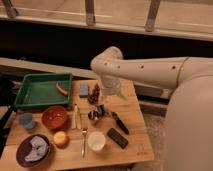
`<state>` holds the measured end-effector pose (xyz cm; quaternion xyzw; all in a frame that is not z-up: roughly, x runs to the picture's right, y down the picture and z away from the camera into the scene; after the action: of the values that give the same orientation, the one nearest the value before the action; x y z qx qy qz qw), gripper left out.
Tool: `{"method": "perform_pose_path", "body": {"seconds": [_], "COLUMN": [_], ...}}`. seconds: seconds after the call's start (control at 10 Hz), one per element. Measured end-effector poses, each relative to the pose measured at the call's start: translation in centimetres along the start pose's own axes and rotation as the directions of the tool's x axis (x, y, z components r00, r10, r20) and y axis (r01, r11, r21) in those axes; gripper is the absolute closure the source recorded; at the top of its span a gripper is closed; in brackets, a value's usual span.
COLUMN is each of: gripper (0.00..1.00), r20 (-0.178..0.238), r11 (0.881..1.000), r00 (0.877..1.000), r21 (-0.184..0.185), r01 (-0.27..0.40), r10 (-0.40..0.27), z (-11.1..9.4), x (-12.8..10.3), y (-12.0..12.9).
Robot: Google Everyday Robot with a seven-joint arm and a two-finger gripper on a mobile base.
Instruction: Place towel in red bowl
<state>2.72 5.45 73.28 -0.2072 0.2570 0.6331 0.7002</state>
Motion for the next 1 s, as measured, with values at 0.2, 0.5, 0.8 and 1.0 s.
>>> {"method": "perform_pose_path", "body": {"seconds": [0.2,0.5,0.8,1.0], "gripper": [0.2,0.2,0.2,0.2], "r20": [0.036,0.085,0.085,0.085], "r11": [0.99,0.947,0.947,0.945], "r00": [0.99,0.953,0.952,0.951], "r21": [-0.042,-0.118,-0.109,-0.115], "r01": [0.135,0.3,0.303,0.306], "r10": [-0.133,-0.291,-0.294,-0.297], "z": [-1.9,-5.0,-5.0,-5.1], "x": [-0.3,1.4,1.3,1.4], "y": [6.0,13.8,13.5,13.7]}}
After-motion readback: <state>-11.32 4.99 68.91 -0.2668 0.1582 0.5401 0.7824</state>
